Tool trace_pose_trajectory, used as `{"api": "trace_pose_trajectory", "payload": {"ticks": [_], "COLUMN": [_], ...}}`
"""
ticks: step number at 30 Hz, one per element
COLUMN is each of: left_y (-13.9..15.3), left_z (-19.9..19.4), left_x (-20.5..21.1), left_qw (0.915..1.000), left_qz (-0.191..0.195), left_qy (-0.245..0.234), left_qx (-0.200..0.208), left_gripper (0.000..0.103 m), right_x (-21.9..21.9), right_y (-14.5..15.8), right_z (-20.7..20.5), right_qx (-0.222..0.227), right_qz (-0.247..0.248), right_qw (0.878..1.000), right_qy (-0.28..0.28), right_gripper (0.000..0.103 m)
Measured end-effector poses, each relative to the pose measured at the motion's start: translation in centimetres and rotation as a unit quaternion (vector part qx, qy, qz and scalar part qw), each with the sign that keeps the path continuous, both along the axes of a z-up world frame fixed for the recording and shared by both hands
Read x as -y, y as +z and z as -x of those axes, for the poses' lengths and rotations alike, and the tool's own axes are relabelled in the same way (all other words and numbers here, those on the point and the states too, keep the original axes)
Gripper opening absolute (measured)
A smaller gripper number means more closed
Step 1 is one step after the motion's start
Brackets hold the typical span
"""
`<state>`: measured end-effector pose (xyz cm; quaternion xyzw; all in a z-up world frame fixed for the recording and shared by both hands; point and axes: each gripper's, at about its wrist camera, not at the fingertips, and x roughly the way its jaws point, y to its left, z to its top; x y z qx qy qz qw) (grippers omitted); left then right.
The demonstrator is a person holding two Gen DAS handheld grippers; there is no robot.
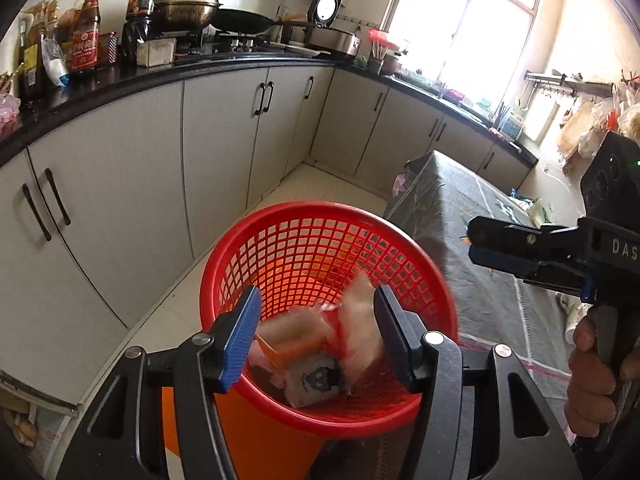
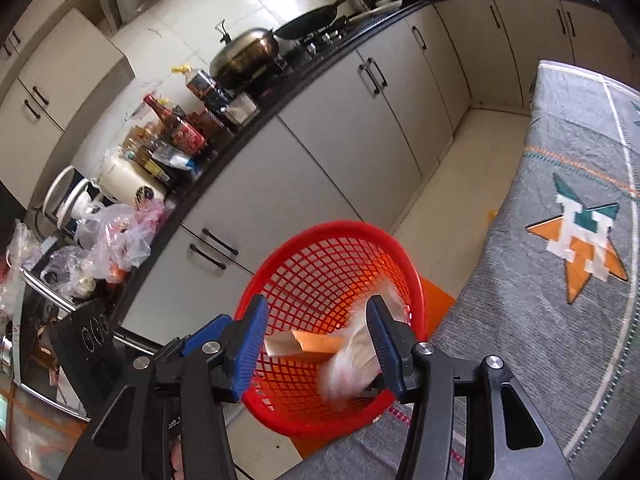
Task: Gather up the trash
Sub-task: 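Move both tools back toward the remaining trash on the table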
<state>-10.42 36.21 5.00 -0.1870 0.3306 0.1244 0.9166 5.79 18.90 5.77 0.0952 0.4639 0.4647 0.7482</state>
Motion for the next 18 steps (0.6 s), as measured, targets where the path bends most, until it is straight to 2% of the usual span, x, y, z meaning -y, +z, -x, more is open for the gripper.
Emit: {"api": "trace_pose_trajectory", "payload": {"ticks": [3,9,18], "left_y": [0.7,1.5,1.4], "left_z": [0.8,0.8,-1.9], "left_x": [1.7,6.9,15.4], "left_qw": [0.9998,0.9980,0.9916], "left_qz": [0.006,-0.002,-0.015], "left_qy": [-0.010,-0.057,-0.128], "left_qx": [0.015,0.029,0.012], "left_gripper": [0.058,0.059,0.060], "right_x": [1.7,7.2,17.8], "right_y": [0.9,1.7,0.4], "right_z": [0.8,3.6,5.0], "right_qx": [0.001,0.030,0.023], "right_qz": [-0.018,-0.013,-0.014], "right_qw": [1.000,0.999,0.996], "right_qy": [-0.002,-0.018,-0.085], "right_gripper": [0.056,0.057,0.057]}}
